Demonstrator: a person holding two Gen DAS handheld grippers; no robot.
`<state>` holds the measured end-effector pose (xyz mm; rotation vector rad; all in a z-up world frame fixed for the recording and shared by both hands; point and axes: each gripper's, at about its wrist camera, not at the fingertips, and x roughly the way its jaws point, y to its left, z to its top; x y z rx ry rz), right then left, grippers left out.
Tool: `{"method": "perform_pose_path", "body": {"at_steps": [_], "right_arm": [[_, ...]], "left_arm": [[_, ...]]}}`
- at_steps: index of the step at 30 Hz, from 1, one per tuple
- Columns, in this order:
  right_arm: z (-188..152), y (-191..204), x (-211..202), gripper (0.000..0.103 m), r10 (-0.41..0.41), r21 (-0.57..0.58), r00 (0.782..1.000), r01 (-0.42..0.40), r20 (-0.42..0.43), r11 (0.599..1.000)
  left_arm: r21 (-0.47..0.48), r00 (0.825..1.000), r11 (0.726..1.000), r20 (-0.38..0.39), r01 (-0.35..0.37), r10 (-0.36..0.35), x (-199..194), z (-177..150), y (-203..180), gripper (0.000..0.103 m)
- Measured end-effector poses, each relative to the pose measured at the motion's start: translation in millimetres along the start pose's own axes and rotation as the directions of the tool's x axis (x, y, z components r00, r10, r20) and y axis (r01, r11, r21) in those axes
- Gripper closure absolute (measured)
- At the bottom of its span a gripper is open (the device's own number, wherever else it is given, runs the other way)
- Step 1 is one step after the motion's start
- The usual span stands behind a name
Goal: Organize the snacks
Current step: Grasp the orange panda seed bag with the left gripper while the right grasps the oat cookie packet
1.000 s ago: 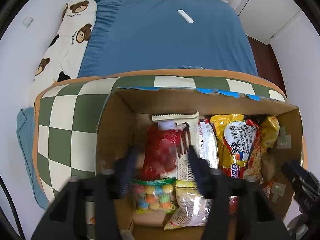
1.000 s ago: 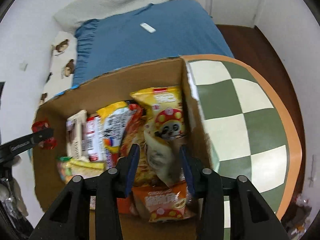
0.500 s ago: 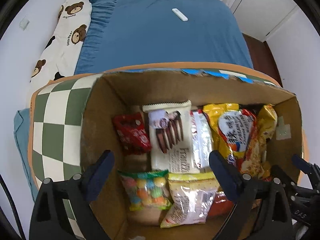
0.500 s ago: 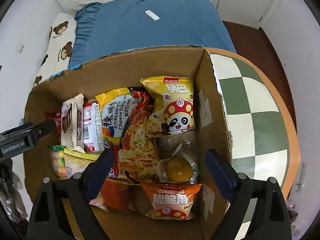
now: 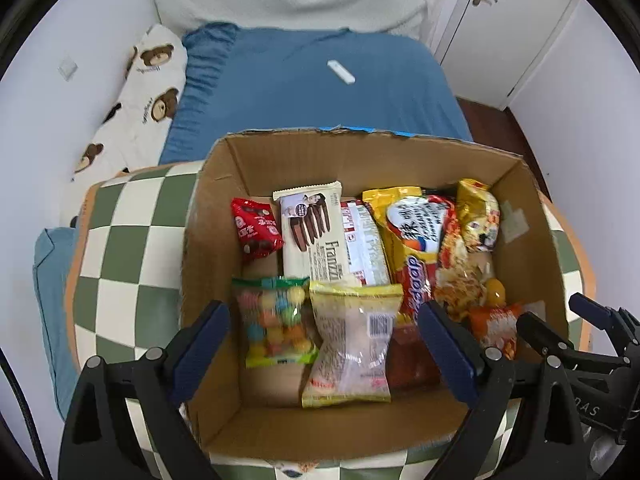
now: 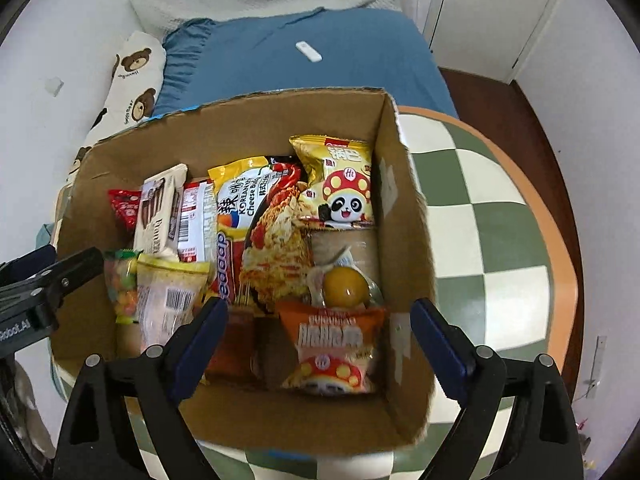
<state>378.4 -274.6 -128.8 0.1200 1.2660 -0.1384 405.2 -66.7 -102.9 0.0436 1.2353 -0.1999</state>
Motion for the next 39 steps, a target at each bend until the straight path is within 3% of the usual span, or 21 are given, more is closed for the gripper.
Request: {"method": "perform_pose_path", "body": {"at_steps": [9, 16, 22, 26, 30, 35, 39], "right_arm": [[-49.2, -2.1, -56.8, 0.008, -0.007, -0.008, 0.992, 0.009, 0.127, 1.0], [-87.8, -0.6, -99.8, 0.008, 0.012, 0.007, 0.975, -0.014, 0.22, 1.0], [-118.1, -1.2, -119.5, 0.008, 0.046, 0.037, 0.963, -0.058, 0.266, 0.998], [-135.7, 9.3, -108.4, 0.008, 0.137, 0.019, 0.958, -0.146, 0.251, 0.989], [-149.2, 41.8, -80.2, 0.008, 0.215, -0.074, 0.961, -0.205, 0.176, 0.976], [-164.8, 107.9, -27.4, 0.008, 0.27, -0.235, 0.959, -0.243, 0.087, 0.941], [-170.2, 157.8, 16.9, 0.008, 0.273, -0.347, 0.962, -0.251, 0.016, 0.904]], "left_arm": [[0.009, 0.993, 1.0, 0.114, -0.024, 0.023, -50.8, -56.0, -10.0, 0.006], [-0.025, 0.972, 0.997, 0.226, -0.067, 0.071, -88.0, -94.7, -10.3, 0.006], [-0.045, 0.957, 0.994, 0.271, -0.096, 0.104, -100.7, -122.2, -7.0, 0.006], [-0.07, 0.958, 0.99, 0.251, -0.123, 0.137, -89.9, -145.4, 13.1, 0.006], [-0.079, 0.952, 0.972, 0.201, -0.22, 0.232, -64.4, -170.3, 46.0, 0.006], [-0.079, 0.929, 0.934, 0.101, -0.348, 0.355, -22.2, -191.5, 97.6, 0.006], [-0.045, 0.9, 0.901, 0.046, -0.431, 0.433, 3.1, -199.8, 127.5, 0.006]]}}
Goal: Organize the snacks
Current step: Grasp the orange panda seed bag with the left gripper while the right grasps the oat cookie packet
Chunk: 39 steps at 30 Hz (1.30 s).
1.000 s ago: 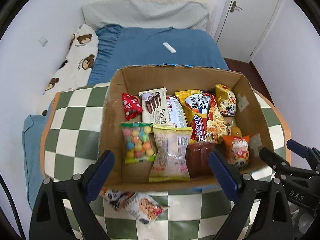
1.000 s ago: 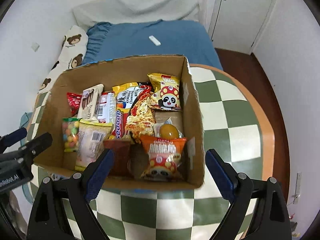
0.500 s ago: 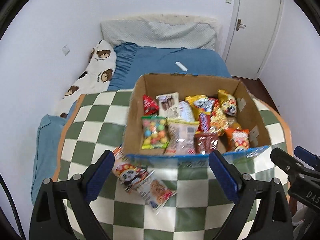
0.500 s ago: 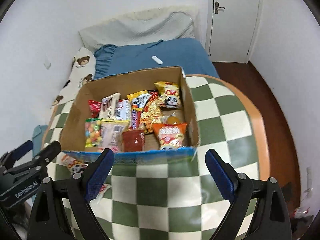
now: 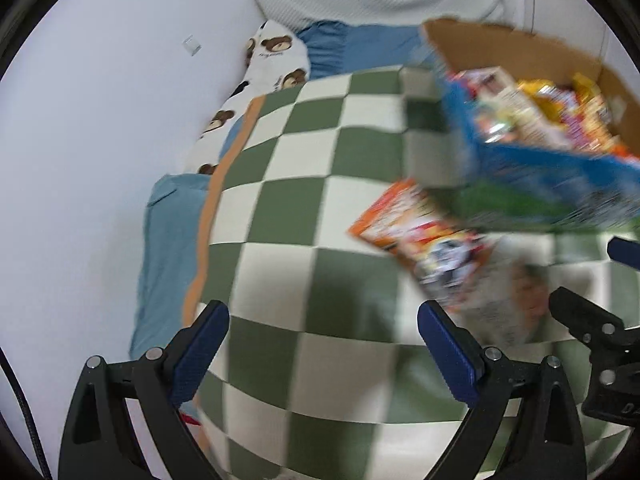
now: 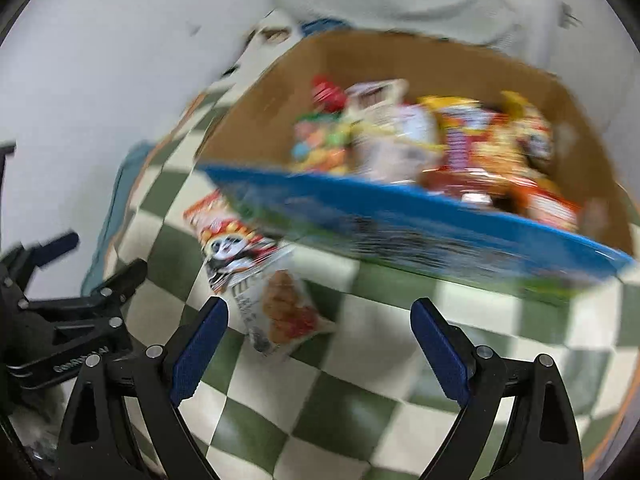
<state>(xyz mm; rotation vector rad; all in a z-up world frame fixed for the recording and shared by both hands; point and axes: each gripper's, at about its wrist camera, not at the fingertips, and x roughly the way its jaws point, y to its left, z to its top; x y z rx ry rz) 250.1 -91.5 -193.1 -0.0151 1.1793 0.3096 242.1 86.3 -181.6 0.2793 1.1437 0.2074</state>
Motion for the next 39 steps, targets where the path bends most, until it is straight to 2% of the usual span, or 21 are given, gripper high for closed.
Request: {"method": "perform_pose_path", "body": {"at_steps": [3, 6, 7, 9, 10, 13, 16, 19, 22, 28, 32, 35, 39], "right_arm": [[3.6, 22.8, 36.9, 0.008, 0.028, -0.06, 0.998, -0.032, -0.063, 0.998], [2.4, 38.1, 64.7, 0.009, 0.033, -0.096, 0.992, -0.045, -0.121, 0.994], [0.7, 40.6, 73.4, 0.012, 0.025, -0.099, 0.99, -0.039, -0.139, 0.994], [-2.8, 40.6, 81.4, 0.027, -0.006, -0.095, 0.988, -0.009, -0.157, 0.995], [-6.2, 36.5, 82.8, 0.039, -0.019, -0.081, 0.987, 0.007, -0.157, 0.997], [-16.6, 18.0, 79.3, 0.041, -0.025, 0.001, 0.986, 0.026, -0.167, 1.0], [-31.1, -5.6, 69.9, 0.041, -0.044, 0.087, 0.983, 0.06, -0.176, 0.994], [-46.9, -25.8, 59.5, 0.041, -0.069, 0.151, 0.982, 0.096, -0.176, 0.984], [-61.0, -41.8, 52.1, 0.041, -0.077, 0.204, 0.981, 0.114, -0.179, 0.972], [-77.9, -54.2, 44.0, 0.041, -0.078, 0.235, 0.979, 0.121, -0.187, 0.965], [-84.3, -59.5, 35.9, 0.041, -0.07, 0.255, 0.981, 0.116, -0.182, 0.96], [-87.9, -63.4, 34.6, 0.041, -0.063, 0.271, 0.981, 0.111, -0.182, 0.956], [-70.2, -62.2, 33.2, 0.041, -0.068, 0.275, 0.979, 0.12, -0.19, 0.954]], "left_arm": [[0.048, 0.999, 0.998, -0.017, -0.039, 0.04, 18.2, -1.0, 8.5, 0.006], [0.081, 0.998, 0.996, -0.058, -0.022, 0.026, 31.6, 4.4, 12.5, 0.006], [0.072, 0.997, 0.997, -0.079, 0.007, -0.001, 35.5, 7.9, 14.5, 0.006], [0.018, 0.99, 0.997, -0.123, 0.073, -0.07, 42.4, 15.3, 19.1, 0.006], [-0.004, 0.986, 0.995, -0.132, 0.099, -0.099, 44.2, 18.0, 18.8, 0.006], [-0.066, 0.97, 0.982, -0.155, 0.178, -0.186, 48.2, 26.3, 10.1, 0.006], [-0.112, 0.945, 0.961, -0.184, 0.252, -0.269, 51.1, 31.4, -10.0, 0.006], [-0.138, 0.933, 0.954, -0.208, 0.268, -0.292, 62.7, 36.7, -30.6, 0.006], [-0.14, 0.942, 0.966, -0.229, 0.215, -0.243, 74.2, 34.8, -34.6, 0.006], [-0.159, 0.952, 0.976, -0.247, 0.147, -0.184, 74.1, 5.5, 2.2, 0.006], [-0.172, 0.947, 0.964, -0.213, 0.204, -0.239, 60.6, 5.0, -3.0, 0.006], [-0.093, 0.943, 0.967, -0.214, 0.239, -0.254, 54.5, 17.7, -30.9, 0.006], [0.092, 0.949, 0.975, -0.265, 0.2, -0.17, 72.2, 35.3, -74.4, 0.006]]}}
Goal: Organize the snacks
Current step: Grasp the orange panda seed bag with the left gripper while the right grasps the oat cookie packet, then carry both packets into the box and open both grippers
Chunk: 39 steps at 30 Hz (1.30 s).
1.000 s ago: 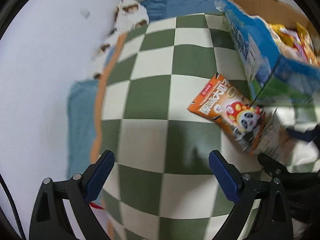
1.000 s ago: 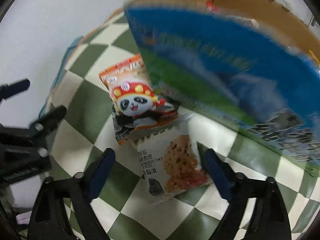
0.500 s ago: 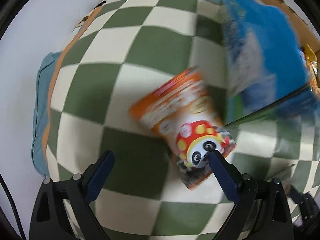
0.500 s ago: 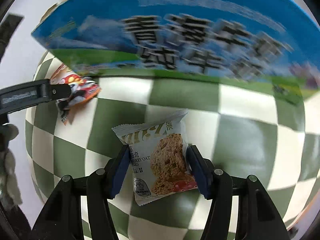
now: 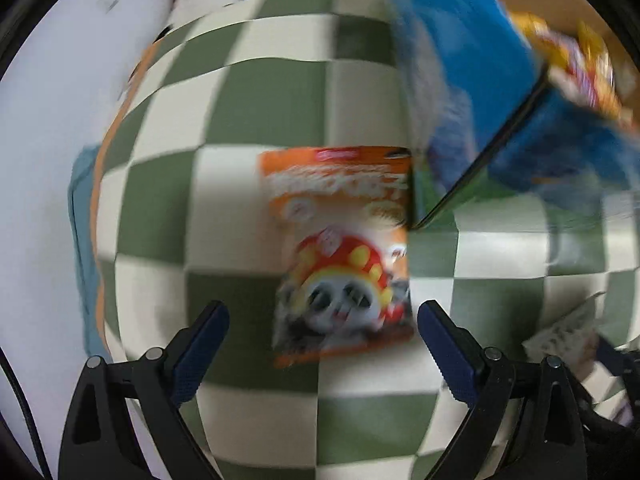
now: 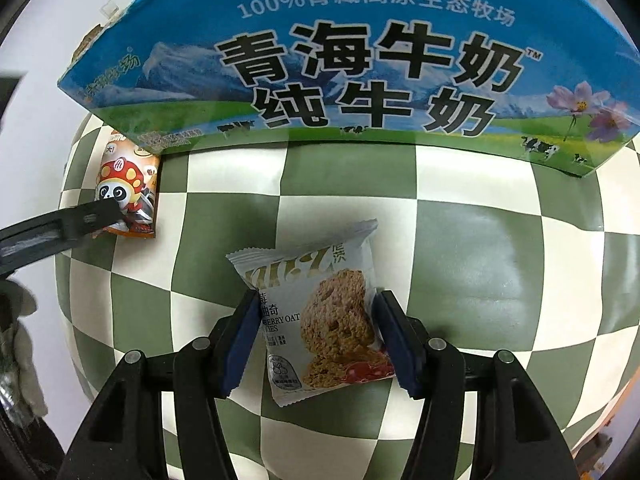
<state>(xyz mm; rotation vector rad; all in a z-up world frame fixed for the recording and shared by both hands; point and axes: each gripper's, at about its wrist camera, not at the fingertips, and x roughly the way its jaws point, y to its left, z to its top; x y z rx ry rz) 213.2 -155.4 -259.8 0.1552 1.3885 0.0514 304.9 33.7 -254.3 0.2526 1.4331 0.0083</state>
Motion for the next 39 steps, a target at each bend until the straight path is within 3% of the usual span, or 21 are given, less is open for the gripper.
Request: {"method": "perform_pose_path", "body": {"at_steps": [3, 5, 10, 19, 27, 30, 32, 36, 39], "right_arm": [[16.8, 14.2, 6.7, 0.041, -0.005, 0.013, 1.0, 0.005, -0.007, 1.0], [19.5, 19.2, 10.0, 0.041, -0.016, 0.007, 1.0, 0.016, -0.012, 1.0], [19.1, 25.6, 11.5, 0.042, -0.041, -0.005, 0.999, 0.041, -0.015, 0.999], [-2.1, 11.0, 6.0, 0.042, -0.047, 0.008, 0.998, 0.047, -0.044, 0.999], [-36.4, -16.5, -2.9, 0.042, -0.023, 0.077, 0.997, 0.029, -0.076, 0.997], [-50.1, -26.5, -4.4, 0.042, 0.004, 0.118, 0.995, 0.008, -0.098, 0.993], [-54.2, -29.5, -3.2, 0.042, 0.046, 0.146, 0.993, -0.03, -0.112, 0.989], [-52.7, -31.9, 3.1, 0.035, 0.114, 0.169, 0.982, -0.088, -0.152, 0.982], [-53.2, -24.1, 4.9, 0.028, 0.095, 0.132, 0.986, -0.077, -0.138, 0.988]], "left_arm": [[0.034, 1.0, 0.999, 0.012, -0.008, 0.007, 3.4, 7.5, -6.6, 0.013], [0.062, 1.0, 0.998, 0.022, -0.015, 0.014, 2.4, 7.8, -8.6, 0.039], [0.086, 1.0, 0.996, 0.022, -0.018, 0.016, 2.1, -13.2, -14.9, 0.04], [0.103, 1.0, 0.995, 0.002, 0.02, -0.02, -3.5, -97.7, -29.6, 0.04], [0.051, 0.981, 0.982, -0.087, 0.18, -0.175, -11.8, -169.5, -70.6, 0.04], [0.019, 0.971, 0.977, -0.113, 0.214, -0.211, -7.5, -176.0, -83.1, 0.039], [-0.02, 0.964, 0.971, -0.124, 0.236, -0.237, -3.1, -171.1, -78.5, 0.032], [-0.106, 0.932, 0.945, -0.167, 0.309, -0.323, 9.5, -157.5, -61.7, 0.027], [-0.107, 0.937, 0.952, -0.174, 0.287, -0.302, 17.4, -149.9, -58.3, 0.027]]}}
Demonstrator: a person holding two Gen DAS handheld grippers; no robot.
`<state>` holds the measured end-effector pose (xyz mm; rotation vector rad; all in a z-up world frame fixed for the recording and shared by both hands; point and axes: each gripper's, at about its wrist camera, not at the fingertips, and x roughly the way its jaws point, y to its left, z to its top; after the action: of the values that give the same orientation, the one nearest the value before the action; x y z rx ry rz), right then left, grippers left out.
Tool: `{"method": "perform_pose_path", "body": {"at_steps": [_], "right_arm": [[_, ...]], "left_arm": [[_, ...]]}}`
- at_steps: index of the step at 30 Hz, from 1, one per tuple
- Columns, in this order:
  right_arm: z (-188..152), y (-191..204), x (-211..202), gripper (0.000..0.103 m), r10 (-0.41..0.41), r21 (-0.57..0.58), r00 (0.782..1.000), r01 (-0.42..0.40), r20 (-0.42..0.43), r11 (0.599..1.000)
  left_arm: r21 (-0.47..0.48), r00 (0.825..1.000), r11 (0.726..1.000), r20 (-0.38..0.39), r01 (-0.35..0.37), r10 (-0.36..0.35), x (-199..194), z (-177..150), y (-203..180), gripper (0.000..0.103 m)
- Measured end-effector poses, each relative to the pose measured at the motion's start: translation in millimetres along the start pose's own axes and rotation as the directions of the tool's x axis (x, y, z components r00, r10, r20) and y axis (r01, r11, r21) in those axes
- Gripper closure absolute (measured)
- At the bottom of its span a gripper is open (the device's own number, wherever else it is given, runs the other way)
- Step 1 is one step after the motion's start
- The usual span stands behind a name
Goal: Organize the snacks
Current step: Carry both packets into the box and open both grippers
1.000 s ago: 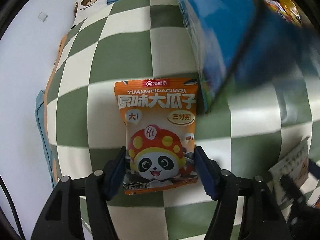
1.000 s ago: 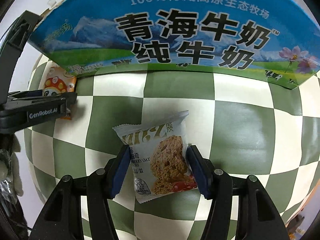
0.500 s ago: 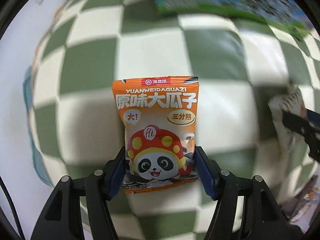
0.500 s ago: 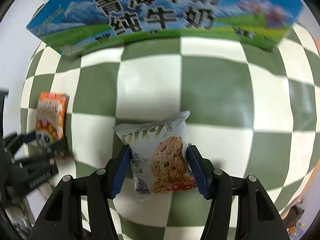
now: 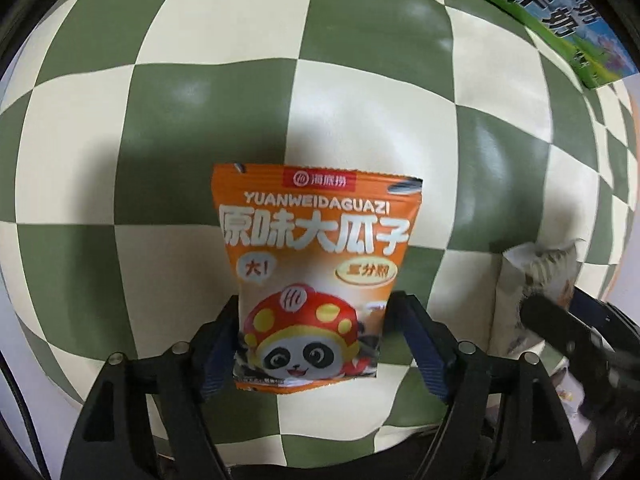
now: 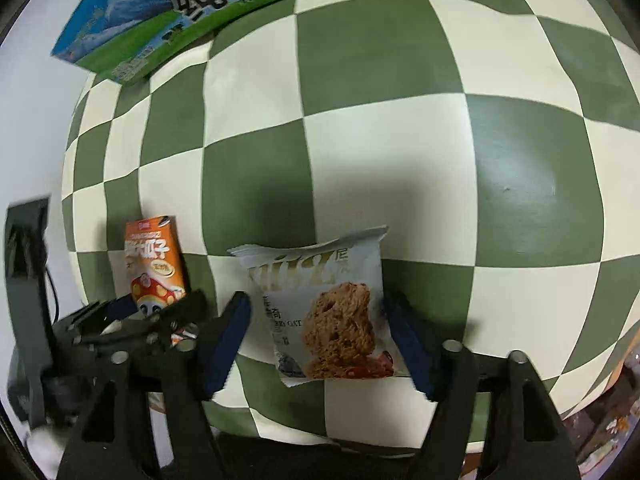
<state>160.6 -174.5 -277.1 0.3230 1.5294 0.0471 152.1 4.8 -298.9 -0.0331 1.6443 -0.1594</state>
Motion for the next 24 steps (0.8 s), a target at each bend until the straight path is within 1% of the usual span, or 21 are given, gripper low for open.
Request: {"method": "perform_pose_path", "body": {"at_steps": [2, 3, 4, 5, 6, 7, 9, 10, 11, 13, 15, 18, 21, 23, 24], "right_arm": [[-7.2, 8.0, 0.6, 0.027, -0.03, -0.039, 1.0, 0.03, 0.002, 0.999], [-26.1, 8.4, 4.1, 0.027, -0.035, -0.049, 0.999, 0.035, -0.001, 0.998], [-28.6, 12.4, 7.6, 0.027, -0.048, -0.065, 0.999, 0.047, -0.007, 0.997], [-31.8, 14.9, 10.5, 0.027, -0.058, -0.074, 0.998, 0.057, -0.008, 0.996], [-34.8, 14.6, 10.7, 0.027, -0.068, -0.081, 0.998, 0.067, -0.003, 0.994], [-36.9, 16.7, 12.1, 0.028, -0.082, -0.09, 0.997, 0.082, 0.006, 0.993], [-42.7, 17.6, 12.7, 0.034, -0.119, -0.109, 0.993, 0.121, 0.022, 0.987], [-44.1, 18.2, 12.6, 0.04, -0.136, -0.118, 0.99, 0.139, 0.036, 0.983], [-48.0, 22.7, 13.9, 0.042, -0.135, -0.119, 0.99, 0.139, 0.041, 0.983], [-53.0, 15.5, 8.5, 0.045, -0.138, -0.111, 0.989, 0.143, 0.052, 0.983], [-57.1, 11.2, 0.6, 0.046, -0.157, -0.096, 0.985, 0.163, 0.067, 0.982], [-55.7, -9.7, -10.3, 0.046, -0.159, -0.043, 0.985, 0.162, 0.072, 0.986], [-55.2, -20.6, -16.1, 0.046, -0.146, -0.001, 0.987, 0.147, 0.07, 0.989], [-54.1, -21.5, -14.9, 0.045, -0.122, 0.017, 0.991, 0.121, 0.063, 0.992], [-52.6, -23.1, -13.5, 0.044, -0.118, 0.022, 0.991, 0.117, 0.06, 0.993]], "left_arm": [[0.012, 0.999, 0.999, 0.01, -0.036, 0.036, 2.1, 7.2, -5.7, 0.027], [0.019, 0.998, 0.998, 0.018, -0.055, 0.054, 2.4, 7.7, -8.3, 0.027], [0.029, 0.997, 0.997, 0.027, -0.073, 0.073, 1.7, 8.1, -13.2, 0.027], [0.04, 0.995, 0.995, 0.036, -0.091, 0.089, 1.2, 6.9, -26.8, 0.027], [0.05, 0.994, 0.993, 0.042, -0.104, 0.102, 0.1, 8.7, -32.1, 0.027], [0.062, 0.992, 0.991, 0.05, -0.116, 0.113, 0.0, 3.5, -45.4, 0.027], [0.079, 0.99, 0.988, 0.064, -0.133, 0.128, -0.2, -1.6, -45.8, 0.03], [0.082, 0.989, 0.987, 0.071, -0.138, 0.132, -1.5, -5.5, -62.7, 0.033], [0.085, 0.988, 0.986, 0.076, -0.141, 0.134, -0.6, -13.6, -83.5, 0.037], [0.092, 0.987, 0.985, 0.082, -0.146, 0.139, -2.3, -14.0, -93.9, 0.04], [0.099, 0.986, 0.984, 0.09, -0.146, 0.138, -3.6, -14.2, -102.0, 0.04], [0.11, 0.985, 0.982, 0.089, -0.155, 0.145, -3.4, -14.3, -114.1, 0.04], [0.104, 0.987, 0.983, 0.078, -0.151, 0.143, -0.3, -14.1, -117.5, 0.04], [0.105, 0.987, 0.983, 0.069, -0.15, 0.144, -2.0, -4.8, -106.9, 0.039], [0.103, 0.987, 0.983, 0.066, -0.15, 0.143, -1.7, -3.9, -107.4, 0.039]]}}
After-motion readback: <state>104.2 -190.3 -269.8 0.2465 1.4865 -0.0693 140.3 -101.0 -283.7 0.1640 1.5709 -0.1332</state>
